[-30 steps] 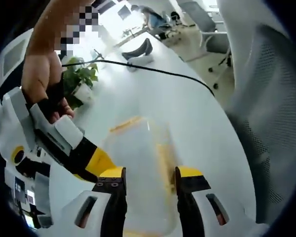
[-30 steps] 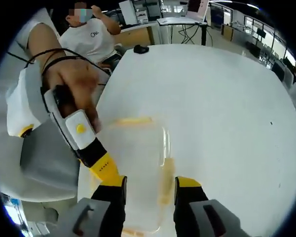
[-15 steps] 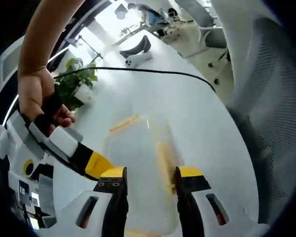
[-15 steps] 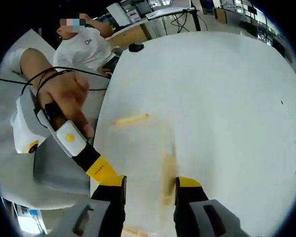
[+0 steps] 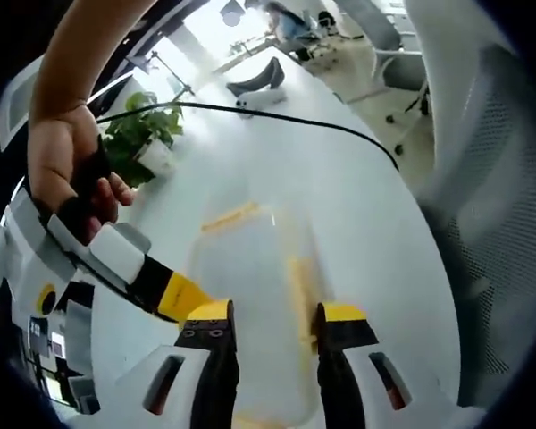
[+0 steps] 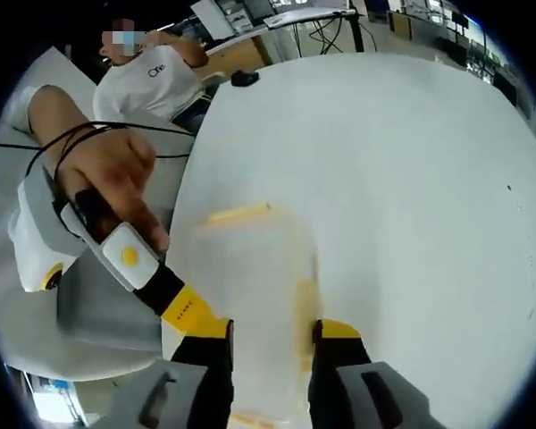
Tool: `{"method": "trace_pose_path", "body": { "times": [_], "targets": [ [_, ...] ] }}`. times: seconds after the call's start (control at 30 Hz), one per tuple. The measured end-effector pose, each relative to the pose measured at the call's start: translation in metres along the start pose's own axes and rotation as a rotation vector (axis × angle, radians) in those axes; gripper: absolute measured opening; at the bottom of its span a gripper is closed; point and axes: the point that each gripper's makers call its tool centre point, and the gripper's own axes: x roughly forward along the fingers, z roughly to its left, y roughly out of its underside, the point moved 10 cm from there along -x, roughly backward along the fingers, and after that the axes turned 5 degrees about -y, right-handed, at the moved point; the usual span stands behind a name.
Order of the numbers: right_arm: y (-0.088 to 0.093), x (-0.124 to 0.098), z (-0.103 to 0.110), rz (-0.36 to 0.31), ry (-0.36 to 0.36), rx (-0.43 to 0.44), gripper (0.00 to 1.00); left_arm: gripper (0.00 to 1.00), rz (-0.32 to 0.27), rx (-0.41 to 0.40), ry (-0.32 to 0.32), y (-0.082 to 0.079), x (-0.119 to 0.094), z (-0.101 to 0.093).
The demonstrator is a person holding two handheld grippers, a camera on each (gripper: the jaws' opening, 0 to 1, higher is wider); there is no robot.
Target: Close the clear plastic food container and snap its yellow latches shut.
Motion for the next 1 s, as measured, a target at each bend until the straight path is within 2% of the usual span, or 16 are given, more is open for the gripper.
{"method": "trace_pose_path", "body": {
  "times": [0.1, 0.17, 0.2, 0.23, 0.27, 0.43, 0.7, 0.77, 0.87, 0.9, 0.93, 1.0],
  "targets": [
    [-0.002, 0.000, 0.001, 0.008, 0.013, -0.011, 0.29, 0.28, 0.005, -0.025, 0.006, 0.001, 0.001, 0.001],
    [0.000, -0.001, 0.003, -0.002, 0.020, 0.000, 0.29, 0.27, 0.011, -0.012, -0.005, 0.001, 0.002, -0.001],
    [0.002, 0.000, 0.002, -0.015, 0.023, -0.011, 0.29, 0.25, 0.058, -0.013, -0.074, 0.004, 0.002, 0.002],
    [0.003, -0.001, 0.002, -0.024, 0.021, 0.010, 0.29, 0.25, 0.038, -0.038, -0.032, 0.005, 0.011, 0.000],
    [0.004, 0.000, 0.003, -0.019, 0.024, -0.005, 0.29, 0.25, 0.036, -0.050, -0.033, 0.005, 0.015, 0.000],
    [0.004, -0.001, 0.005, -0.010, 0.040, -0.001, 0.30, 0.27, 0.012, -0.009, -0.044, 0.003, 0.002, 0.000],
    [0.008, -0.003, 0.004, -0.020, 0.037, 0.013, 0.32, 0.30, 0.002, 0.021, -0.020, 0.002, 0.000, -0.001],
    [0.007, -0.003, 0.004, -0.019, 0.041, 0.030, 0.32, 0.31, -0.009, -0.020, -0.007, 0.002, -0.001, 0.002],
    [0.008, -0.003, 0.005, -0.048, 0.048, 0.052, 0.33, 0.31, -0.045, -0.010, 0.027, 0.002, -0.004, 0.002],
    [0.010, -0.002, 0.007, -0.089, 0.054, 0.093, 0.33, 0.31, -0.060, -0.091, 0.041, 0.002, -0.006, 0.004],
    [0.009, -0.002, 0.008, -0.107, 0.063, 0.103, 0.33, 0.30, -0.062, -0.118, 0.044, 0.002, -0.007, 0.005],
    [0.010, -0.003, 0.010, -0.109, 0.082, 0.085, 0.32, 0.31, -0.060, -0.110, 0.046, 0.003, -0.008, 0.006]
  ]
}}
